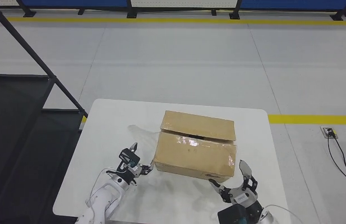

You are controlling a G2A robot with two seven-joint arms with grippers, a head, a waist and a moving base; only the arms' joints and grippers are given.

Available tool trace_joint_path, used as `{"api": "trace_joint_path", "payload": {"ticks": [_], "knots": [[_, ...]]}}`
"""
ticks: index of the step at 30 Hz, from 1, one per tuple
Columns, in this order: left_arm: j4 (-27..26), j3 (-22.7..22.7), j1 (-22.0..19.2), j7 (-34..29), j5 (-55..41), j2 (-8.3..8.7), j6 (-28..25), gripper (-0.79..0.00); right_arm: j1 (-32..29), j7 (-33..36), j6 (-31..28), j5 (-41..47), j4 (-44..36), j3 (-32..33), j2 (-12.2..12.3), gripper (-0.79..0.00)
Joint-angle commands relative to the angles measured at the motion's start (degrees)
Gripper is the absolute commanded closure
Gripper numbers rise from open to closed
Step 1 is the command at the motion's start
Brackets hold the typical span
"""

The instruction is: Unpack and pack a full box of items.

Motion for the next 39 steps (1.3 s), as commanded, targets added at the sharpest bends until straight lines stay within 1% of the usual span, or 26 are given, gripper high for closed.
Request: {"api": "trace_joint_path", "payload": {"ticks": [1, 5, 8, 9, 11, 12, 15, 19, 20, 21, 22, 24, 26, 29, 31, 34, 39], "knots": [[-0.97, -0.19, 1.03, 0.2, -0.25, 0.09, -0.31, -0.785, 0.26, -0.01, -0.41, 0.61, 0.05, -0.16, -0.01, -0.785], [-1.79, -1.72, 2.2, 0.48, -1.58, 0.29, 0.56, -0.785, 0.78, 1.8, -1.07, 4.12, 0.35, 0.38, -0.12, -0.785], [-1.67, -3.66, 2.58, 0.84, -4.27, 0.39, 1.86, -0.785, 1.32, 2.86, -1.74, 10.96, 0.52, 1.79, -0.29, -0.785], [-1.53, -4.37, 2.65, 0.87, -5.34, 0.41, 2.23, -0.785, 1.48, 3.18, -1.92, 15.14, 0.81, 2.7, -0.39, -0.785], [-1.26, -5.65, 2.79, 0.83, -7.42, 0.46, 2.83, -0.785, 1.93, 4.66, -3.68, 26.61, 1.69, 4.83, -0.65, -0.785], [-1.13, -6.14, 2.86, 0.58, -8.52, 0.45, 3.04, -0.785, 2.28, 6.77, -4.03, 32.25, 2.59, 6.48, -0.75, -0.785], [-0.94, -6.87, 2.71, -0.56, -10.28, 0.41, 3.87, -0.785, 2.28, 6.77, -4.03, 32.25, 2.59, 6.48, -0.75, -0.785], [-1.01, -6.36, 2.59, -0.61, -10.41, 0.28, 4.28, -0.785, 2.28, 6.77, -4.03, 32.25, 2.59, 6.48, -0.75, -0.785], [-1.07, -6.25, 2.61, -0.53, -10.45, 0.25, 4.33, -0.785, 2.29, 6.89, -3.86, 33.72, 2.64, 6.43, -0.83, -0.785], [-1.19, -6.13, 2.63, -0.44, -10.44, 0.23, 4.28, -0.785, 2.8, 7.64, -3.09, 38.09, 2.9, 6.65, -1.07, -0.785], [-1.28, -6.06, 2.66, -0.29, -10.47, 0.22, 4.22, -0.785, 3.67, 8.51, -2.89, 40.54, 3.4, 7.02, -1.18, -0.785], [-1.51, -6.11, 2.87, -0.04, -10.49, 0.23, 4.16, -0.785, 6.18, 11.17, -1.19, 43.29, 5.77, 8.32, -1.31, -0.785], [-1.69, -6.43, 3.08, 0.27, -10.65, 0.27, 4.08, -0.785, 9.47, 14.46, -0.87, 44.92, 9.04, 8.82, -1.37, -0.785], [-1.89, -7.26, 3.58, 0.94, -11.23, 0.36, 4.2, -0.785, 14.89, 19.09, 0.3, 43.59, 14.83, 8.37, -1.42, -0.785], [-2.11, -8.0, 4.08, 1.45, -11.85, 0.44, 4.35, -0.785, 18.01, 22.05, 1.06, 40.15, 18.31, 6.69, -1.48, -0.785], [-2.49, -9.32, 4.96, 2.07, -12.94, 0.58, 4.4, -0.785, 22.03, 24.61, 1.55, 37.08, 23.21, 4.39, -1.69, -0.785], [-2.54, -11.57, 5.83, 2.19, -14.53, 0.79, 5.06, -0.785, 27.04, 24.15, 1.31, 37.97, 30.22, 2.02, -2.26, -0.785]]}}
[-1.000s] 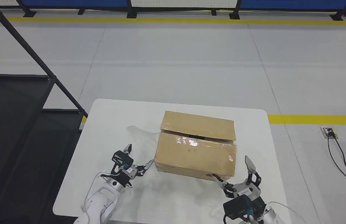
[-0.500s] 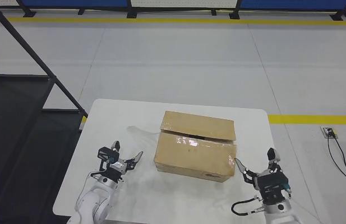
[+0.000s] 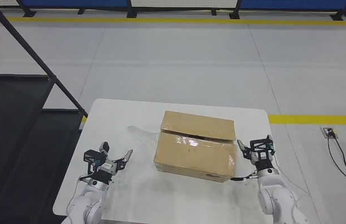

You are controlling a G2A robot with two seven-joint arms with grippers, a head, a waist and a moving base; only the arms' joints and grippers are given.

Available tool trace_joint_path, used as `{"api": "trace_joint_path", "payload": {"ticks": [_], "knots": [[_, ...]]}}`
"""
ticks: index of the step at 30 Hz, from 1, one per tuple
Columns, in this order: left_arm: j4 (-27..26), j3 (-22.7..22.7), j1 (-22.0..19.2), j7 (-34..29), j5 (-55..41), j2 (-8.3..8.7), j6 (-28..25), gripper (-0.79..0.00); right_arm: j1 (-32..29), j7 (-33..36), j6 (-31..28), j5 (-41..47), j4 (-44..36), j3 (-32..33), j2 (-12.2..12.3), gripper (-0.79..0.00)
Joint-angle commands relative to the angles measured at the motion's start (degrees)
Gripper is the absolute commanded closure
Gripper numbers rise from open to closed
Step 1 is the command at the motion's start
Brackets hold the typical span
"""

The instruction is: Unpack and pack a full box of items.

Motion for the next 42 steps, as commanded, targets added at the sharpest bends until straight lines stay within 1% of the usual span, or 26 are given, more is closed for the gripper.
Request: {"api": "trace_joint_path", "payload": {"ticks": [1, 6, 14, 27, 31, 34, 39, 42], "knots": [[0.09, -0.88, 0.22, 0.02, -0.55, 0.1, 0.11, -0.785, 1.59, -0.59, -0.3, 0.56, 2.43, -0.63, -0.18, -0.785], [0.0, -2.69, 0.78, 0.18, -1.25, 0.32, 0.23, -0.785, 3.75, -1.45, -2.42, 1.0, 5.16, -2.02, -0.46, -0.785], [-0.07, -4.96, 1.28, 0.43, -3.05, 0.52, 0.38, -0.785, 5.12, -2.75, -5.02, 0.69, 6.46, -3.93, -0.78, -0.785], [-0.95, -6.46, 2.94, 1.2, -3.38, 0.73, -0.6, -0.785, 8.44, -3.44, -1.92, 0.16, 8.48, -8.54, -2.12, -0.785], [-1.19, -5.76, 3.13, 1.01, -2.67, 0.7, -1.12, -0.785, 9.61, -3.85, 0.34, -0.32, 9.57, -9.52, -2.57, -0.785], [-1.5, -4.35, 2.92, 0.47, -1.58, 0.58, -1.46, -0.785, 9.14, -5.01, 1.36, 0.32, 9.12, -8.64, -2.6, -0.785], [-1.32, -0.65, 1.44, -0.49, 1.76, 0.15, -0.06, -0.785, 5.79, -7.23, 2.95, 1.89, 5.89, -5.21, -2.25, -0.785], [-0.87, 1.79, 0.25, -0.86, 4.11, -0.15, 0.96, -0.785, 2.58, -9.16, 2.19, 3.42, 2.43, -2.93, -1.96, -0.785]]}}
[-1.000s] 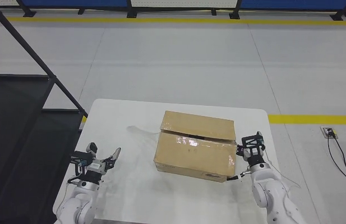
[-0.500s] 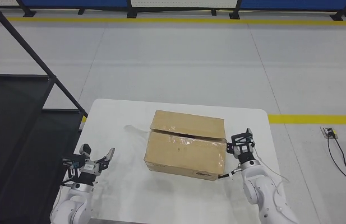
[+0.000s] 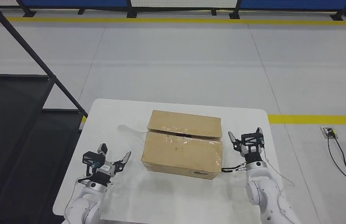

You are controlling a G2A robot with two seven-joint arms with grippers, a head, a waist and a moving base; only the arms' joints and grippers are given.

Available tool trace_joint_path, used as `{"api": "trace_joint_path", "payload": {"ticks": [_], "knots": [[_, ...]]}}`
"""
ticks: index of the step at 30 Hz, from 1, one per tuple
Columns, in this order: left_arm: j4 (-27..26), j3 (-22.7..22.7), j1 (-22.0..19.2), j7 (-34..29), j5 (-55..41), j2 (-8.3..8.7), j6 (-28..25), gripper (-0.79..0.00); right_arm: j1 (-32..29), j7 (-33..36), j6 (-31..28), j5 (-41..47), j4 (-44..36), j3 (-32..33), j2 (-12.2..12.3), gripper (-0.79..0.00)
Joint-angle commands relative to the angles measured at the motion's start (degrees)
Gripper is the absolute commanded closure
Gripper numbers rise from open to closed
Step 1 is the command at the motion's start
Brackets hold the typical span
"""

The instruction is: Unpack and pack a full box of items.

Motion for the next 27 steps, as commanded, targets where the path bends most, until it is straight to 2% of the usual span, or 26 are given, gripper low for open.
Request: {"api": "trace_joint_path", "payload": {"ticks": [1, 4, 8, 10, 20, 23, 25, 27], "knots": [[0.48, 1.56, -0.82, -0.26, 1.01, -0.21, 0.36, -0.785, -2.48, -1.16, -1.55, 0.83, -2.78, 1.52, 0.26, -0.785], [1.11, 3.02, -1.79, -0.8, 2.98, -0.31, 0.08, -0.785, -5.94, -2.58, -6.28, 3.06, -7.06, 3.89, 0.72, -0.785], [1.43, 4.32, -2.29, -0.51, 4.64, -0.39, -0.59, -0.785, -10.69, -4.51, -18.2, 16.75, -12.93, 8.27, 1.11, -0.785], [1.46, 4.53, -2.25, -0.28, 4.51, -0.41, -1.15, -0.785, -12.66, -2.22, -21.91, 21.24, -15.08, 10.86, 1.45, -0.785], [1.11, 4.26, -1.53, 0.4, 4.26, -0.28, -2.44, -0.785, -13.05, -1.01, -22.59, 21.48, -16.04, 10.82, 1.51, -0.785], [0.8, 4.29, -1.29, 0.38, 4.27, -0.27, -2.38, -0.785, -12.7, 3.44, -25.08, 23.77, -16.55, 10.24, 1.62, -0.785], [0.61, 4.35, -1.09, 0.5, 4.25, -0.28, -2.33, -0.785, -11.99, 9.03, -25.74, 27.09, -16.53, 10.14, 1.72, -0.785], [0.42, 4.37, -0.9, 0.7, 4.21, -0.27, -2.38, -0.785, -10.9, 14.21, -22.8, 29.82, -17.0, 10.83, 1.78, -0.785]]}}
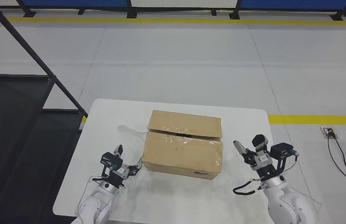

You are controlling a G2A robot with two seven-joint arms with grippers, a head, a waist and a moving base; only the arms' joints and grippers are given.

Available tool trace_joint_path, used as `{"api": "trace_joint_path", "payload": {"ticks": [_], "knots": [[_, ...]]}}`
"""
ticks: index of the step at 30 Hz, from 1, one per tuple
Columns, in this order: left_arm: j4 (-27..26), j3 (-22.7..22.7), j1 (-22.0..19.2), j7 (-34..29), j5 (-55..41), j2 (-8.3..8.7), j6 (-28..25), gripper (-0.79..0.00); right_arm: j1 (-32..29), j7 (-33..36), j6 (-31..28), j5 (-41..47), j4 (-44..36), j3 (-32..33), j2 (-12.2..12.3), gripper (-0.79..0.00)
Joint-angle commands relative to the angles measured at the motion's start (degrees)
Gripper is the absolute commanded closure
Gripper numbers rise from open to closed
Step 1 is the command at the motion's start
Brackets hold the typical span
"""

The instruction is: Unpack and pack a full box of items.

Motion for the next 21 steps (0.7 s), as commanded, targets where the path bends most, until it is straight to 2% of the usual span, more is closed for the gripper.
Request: {"api": "trace_joint_path", "payload": {"ticks": [1, 9, 11, 21], "knots": [[-0.17, 0.03, 0.23, 0.21, -0.06, 0.0, -0.07, -0.785, 0.68, 3.53, 2.41, 1.57, -0.39, 0.51, 0.03, -0.785], [-0.53, 0.35, 0.66, 0.33, -0.13, -0.01, -0.36, -0.785, 0.61, 3.52, 2.44, 1.79, -0.39, 0.46, 0.01, -0.785], [-0.54, 0.42, 0.63, 0.35, -0.16, -0.01, -0.52, -0.785, 0.65, 4.84, 2.04, 4.43, -0.22, -0.03, -0.06, -0.785], [-0.87, 0.79, 0.76, 0.39, -0.33, -0.06, -0.67, -0.785, 6.69, 25.0, -2.28, 23.58, 4.48, -0.34, 0.56, -0.785]]}}
